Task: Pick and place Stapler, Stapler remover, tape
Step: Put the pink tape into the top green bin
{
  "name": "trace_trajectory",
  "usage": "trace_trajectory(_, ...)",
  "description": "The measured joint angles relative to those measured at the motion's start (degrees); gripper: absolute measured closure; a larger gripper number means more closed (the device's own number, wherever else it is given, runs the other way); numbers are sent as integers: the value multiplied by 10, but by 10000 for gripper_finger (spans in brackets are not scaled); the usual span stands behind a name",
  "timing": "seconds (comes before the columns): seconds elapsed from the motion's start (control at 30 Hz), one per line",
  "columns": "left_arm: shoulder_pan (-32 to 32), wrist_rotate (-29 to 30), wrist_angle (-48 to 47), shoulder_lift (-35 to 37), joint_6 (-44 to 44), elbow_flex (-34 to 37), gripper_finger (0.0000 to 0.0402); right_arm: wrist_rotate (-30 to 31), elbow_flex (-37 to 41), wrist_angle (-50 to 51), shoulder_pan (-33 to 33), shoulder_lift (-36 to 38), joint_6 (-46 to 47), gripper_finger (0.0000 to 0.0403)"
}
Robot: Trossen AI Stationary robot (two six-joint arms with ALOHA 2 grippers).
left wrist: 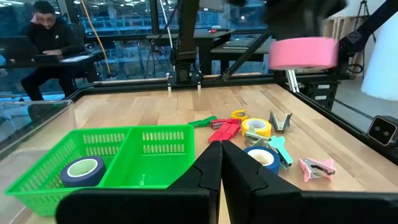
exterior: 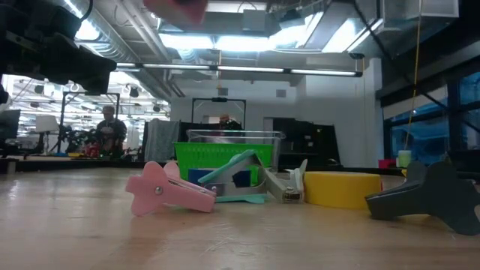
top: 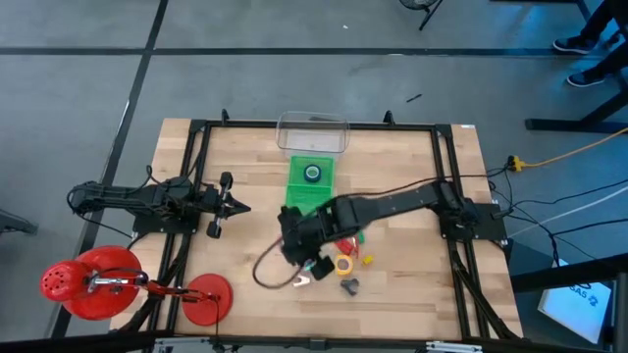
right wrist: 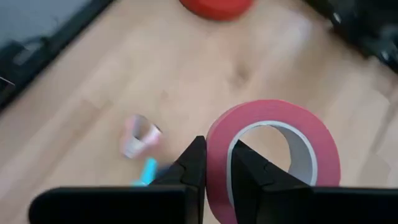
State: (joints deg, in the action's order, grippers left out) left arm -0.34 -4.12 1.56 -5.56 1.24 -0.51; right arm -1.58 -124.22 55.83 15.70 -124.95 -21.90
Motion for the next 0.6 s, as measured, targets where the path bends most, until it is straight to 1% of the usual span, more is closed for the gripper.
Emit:
trace_trajectory(0.43, 0, 0, 0, 0, 0, 0, 396, -1, 0, 39, -112, 0, -18, 357)
trace_trajectory(0.5, 0, 0, 0, 0, 0, 0, 397, -12, 0, 46, -129, 0, -27, 357)
trace_trajectory(0.6, 0, 0, 0, 0, 0, 0, 397, -46, 0, 52, -154, 0, -28, 357)
